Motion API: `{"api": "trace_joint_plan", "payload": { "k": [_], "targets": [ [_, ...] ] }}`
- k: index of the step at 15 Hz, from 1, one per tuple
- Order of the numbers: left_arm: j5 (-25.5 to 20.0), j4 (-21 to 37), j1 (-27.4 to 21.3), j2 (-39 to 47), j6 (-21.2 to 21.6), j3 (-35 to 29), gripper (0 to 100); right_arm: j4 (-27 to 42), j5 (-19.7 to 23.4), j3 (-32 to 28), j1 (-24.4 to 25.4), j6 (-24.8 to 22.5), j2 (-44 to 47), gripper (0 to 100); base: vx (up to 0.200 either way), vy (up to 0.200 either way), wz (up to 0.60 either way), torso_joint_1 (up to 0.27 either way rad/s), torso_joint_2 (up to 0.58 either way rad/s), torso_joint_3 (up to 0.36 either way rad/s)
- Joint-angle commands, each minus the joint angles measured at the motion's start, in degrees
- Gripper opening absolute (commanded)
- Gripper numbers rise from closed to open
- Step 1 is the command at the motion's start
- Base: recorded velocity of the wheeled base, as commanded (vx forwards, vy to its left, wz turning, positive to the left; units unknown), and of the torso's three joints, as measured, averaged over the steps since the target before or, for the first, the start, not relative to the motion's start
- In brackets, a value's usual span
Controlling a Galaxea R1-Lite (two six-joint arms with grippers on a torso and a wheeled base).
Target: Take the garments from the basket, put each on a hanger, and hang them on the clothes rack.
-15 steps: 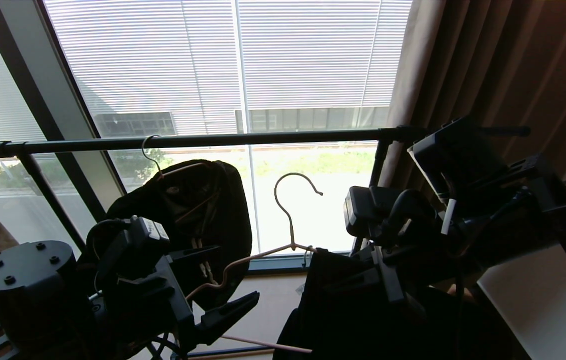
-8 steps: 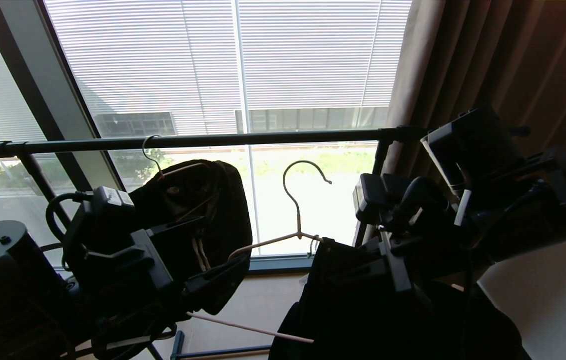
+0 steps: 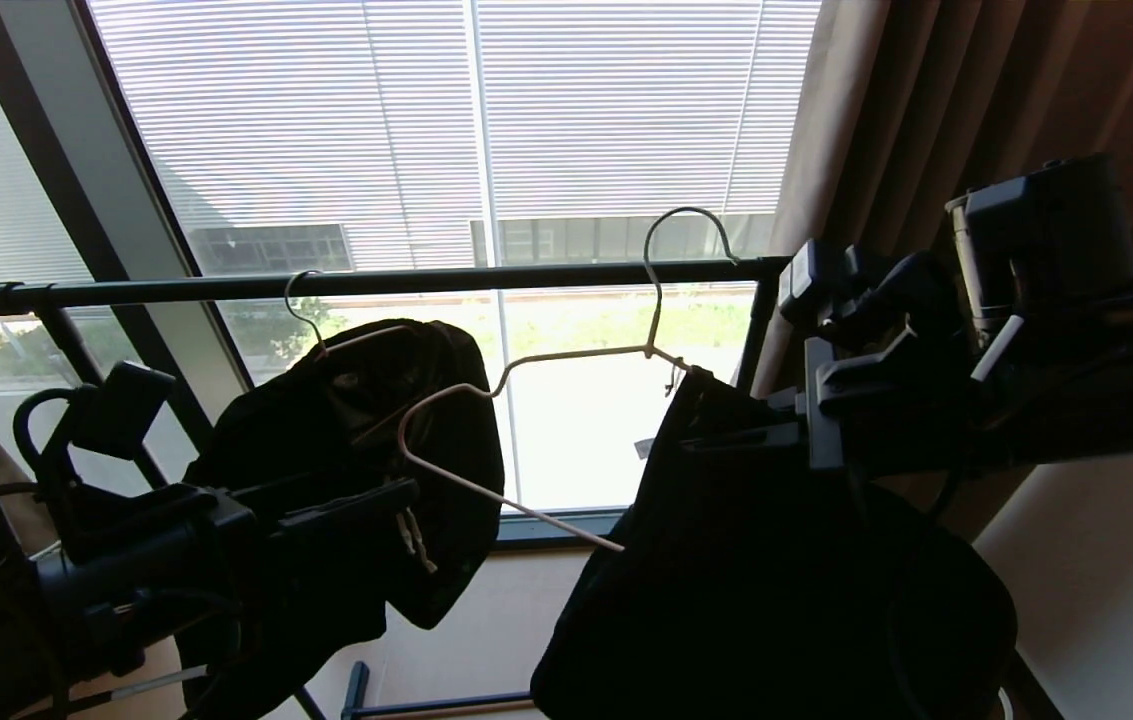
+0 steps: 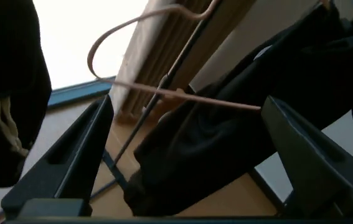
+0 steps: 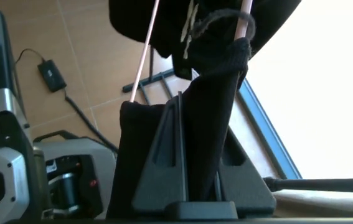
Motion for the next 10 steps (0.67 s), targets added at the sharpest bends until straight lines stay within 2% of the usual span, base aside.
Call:
{"api": "trace_joint_plan", "payload": {
  "k": [1, 4, 6, 8, 10],
  "targets": [
    [-0.8, 0.4, 1.0, -1.3, -3.4, 2.0, 100, -1.9, 1.1, 2.1, -1.6, 0.0, -1.5, 0, 0.0, 0.0, 0.0, 0.0, 0.0, 0.0],
    [-8.0, 0.4, 1.0, -0.1, -7.3, 5.6, 100, -6.2, 4.8, 4.5, -3.2, 0.1, -1.9, 0, 0.0, 0.0, 0.0, 0.0, 0.0, 0.0],
    [-11.2, 0.4, 1.0, 2.9, -9.6, 6.0, 100, -8.7, 9.9, 6.5, -4.1, 0.8, -3.4, 0, 0.0, 0.0, 0.0, 0.0, 0.0, 0.0],
    [-13.7, 0.1, 0.6, 6.3, -9.8, 5.7, 100, -9.3, 15.5, 6.8, -4.8, 0.8, -4.4, 0, 0.0, 0.0, 0.0, 0.0, 0.0, 0.0],
    [-15.4, 0.0, -0.3, 8.6, -9.9, 5.1, 100, -9.3, 16.7, 6.8, -4.9, 0.8, -5.2, 0, 0.0, 0.0, 0.0, 0.0, 0.0, 0.0]
  ]
}}
